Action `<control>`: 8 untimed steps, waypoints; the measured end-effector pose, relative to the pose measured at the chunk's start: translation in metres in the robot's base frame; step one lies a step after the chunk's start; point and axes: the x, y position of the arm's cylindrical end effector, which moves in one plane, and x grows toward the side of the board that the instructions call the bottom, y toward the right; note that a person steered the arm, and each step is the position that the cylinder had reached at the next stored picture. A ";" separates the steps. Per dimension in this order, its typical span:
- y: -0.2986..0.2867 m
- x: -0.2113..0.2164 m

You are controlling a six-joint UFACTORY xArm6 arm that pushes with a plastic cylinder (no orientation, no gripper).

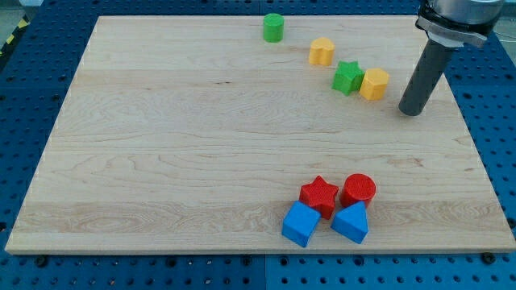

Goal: Push the yellow hexagon to the bottom right of the red circle

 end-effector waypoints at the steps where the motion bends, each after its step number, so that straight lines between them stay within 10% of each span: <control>1: 0.014 -0.050; 8: -0.074 0.010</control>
